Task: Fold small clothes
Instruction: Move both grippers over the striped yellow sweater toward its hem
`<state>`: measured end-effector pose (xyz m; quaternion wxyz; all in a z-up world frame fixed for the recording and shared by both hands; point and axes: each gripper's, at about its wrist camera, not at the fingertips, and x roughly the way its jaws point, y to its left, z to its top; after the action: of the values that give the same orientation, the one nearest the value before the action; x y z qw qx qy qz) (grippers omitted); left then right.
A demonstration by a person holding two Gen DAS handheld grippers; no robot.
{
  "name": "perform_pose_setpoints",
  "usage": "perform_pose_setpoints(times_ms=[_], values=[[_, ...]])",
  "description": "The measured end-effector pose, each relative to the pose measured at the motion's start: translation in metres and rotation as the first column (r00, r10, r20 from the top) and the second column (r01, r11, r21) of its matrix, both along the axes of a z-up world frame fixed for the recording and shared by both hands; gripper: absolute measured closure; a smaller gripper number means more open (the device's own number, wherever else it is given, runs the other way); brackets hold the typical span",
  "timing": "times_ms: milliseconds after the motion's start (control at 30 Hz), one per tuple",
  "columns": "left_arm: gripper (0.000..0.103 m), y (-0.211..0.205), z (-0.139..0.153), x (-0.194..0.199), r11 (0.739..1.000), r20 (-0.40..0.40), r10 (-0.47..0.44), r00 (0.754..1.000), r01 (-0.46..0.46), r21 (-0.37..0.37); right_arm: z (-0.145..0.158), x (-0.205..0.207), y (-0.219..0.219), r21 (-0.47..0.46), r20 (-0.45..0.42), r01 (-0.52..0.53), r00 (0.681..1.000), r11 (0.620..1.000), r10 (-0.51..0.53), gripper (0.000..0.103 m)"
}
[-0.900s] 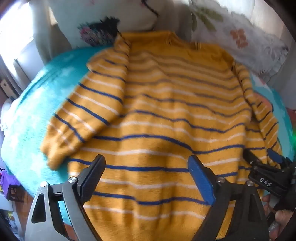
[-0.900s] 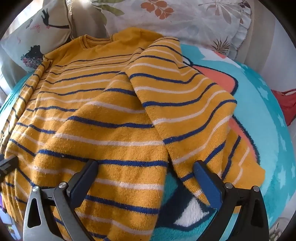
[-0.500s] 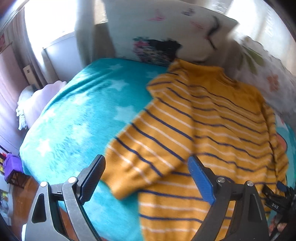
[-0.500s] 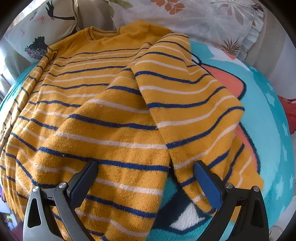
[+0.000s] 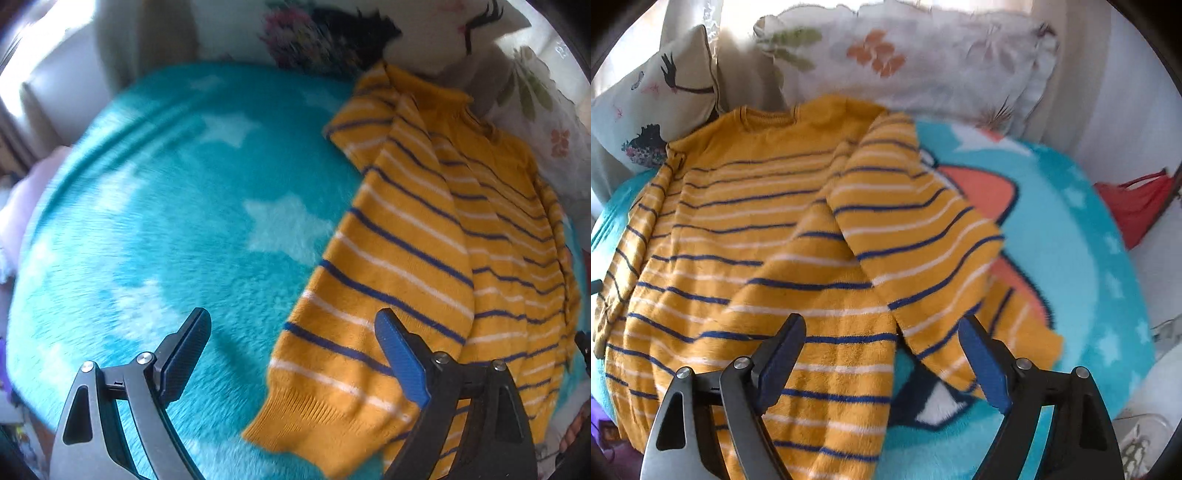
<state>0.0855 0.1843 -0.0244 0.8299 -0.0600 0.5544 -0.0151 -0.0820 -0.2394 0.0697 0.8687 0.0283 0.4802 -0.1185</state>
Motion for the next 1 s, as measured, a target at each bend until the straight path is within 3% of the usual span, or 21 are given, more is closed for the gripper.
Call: perform_pose_setpoints(times_ms=[67,100,133,167,300,400,500,600,633,700,767,867,1000], values=[[0.037,-0.007,-0.003,0.002,0.999,0.021,-0.046,0.999,0.046,0.005,0.003,0.0,0.009,0.008,-0.007,0.009,1.0,1.0,-0.009,0.015],[0.072,-0.011,0.001,0.005,0.997,0.036,-0.069,0.997,0.068,0.025,0.003,0.002,0.016,0.004,-0.015,0.011,1.0,1.0,-0.011,0.015],[0.09,-0.014,-0.002,0.005,0.996,0.036,-0.086,0.996,0.086,0.004,0.003,0.007,0.021,0.001,-0.024,0.013,1.0,1.0,-0.013,0.015],[0.1,-0.015,-0.002,0.008,0.996,0.026,-0.089,0.996,0.09,-0.01,0.002,0.007,0.029,-0.002,-0.031,0.01,0.999,1.0,-0.01,0.015],[0.1,0.01,0.008,0.009,0.999,0.024,-0.025,0.999,0.026,-0.033,0.003,0.009,0.057,0.004,-0.044,-0.017,0.999,1.0,0.017,0.017],[0.1,0.047,0.024,0.021,0.996,0.041,0.066,0.997,-0.069,0.063,0.006,0.015,0.07,-0.013,-0.033,-0.029,0.999,0.999,0.029,0.017],[0.096,0.096,0.031,0.031,0.966,0.038,0.173,0.984,-0.178,0.186,0.004,0.021,0.073,0.0,-0.033,-0.013,0.999,1.0,0.013,0.017],[0.094,0.126,0.043,0.019,0.947,0.072,0.228,0.971,-0.238,0.216,-0.001,0.027,0.07,0.043,-0.041,0.027,0.999,0.999,-0.026,0.017],[0.091,0.13,0.05,0.014,0.948,0.09,0.23,0.969,-0.244,0.205,-0.002,0.028,0.068,0.053,-0.042,0.04,0.998,0.998,-0.038,0.017],[0.073,0.129,0.058,0.002,0.957,0.104,0.222,0.969,-0.237,0.166,-0.004,0.028,0.065,0.069,-0.042,0.064,0.997,0.996,-0.061,0.017],[0.065,0.122,0.061,-0.012,0.975,0.102,0.192,0.976,-0.202,0.089,-0.006,0.027,0.062,0.082,-0.046,0.08,0.996,0.993,-0.077,0.017],[0.065,0.092,0.05,-0.034,0.992,0.048,0.105,0.993,-0.101,-0.072,-0.01,0.024,0.055,0.104,-0.054,0.101,0.994,0.989,-0.096,0.017],[0.065,0.028,0.024,-0.056,0.972,-0.054,-0.054,0.997,0.04,-0.232,-0.01,0.016,0.045,0.115,-0.048,0.106,0.994,0.988,-0.101,0.017]])
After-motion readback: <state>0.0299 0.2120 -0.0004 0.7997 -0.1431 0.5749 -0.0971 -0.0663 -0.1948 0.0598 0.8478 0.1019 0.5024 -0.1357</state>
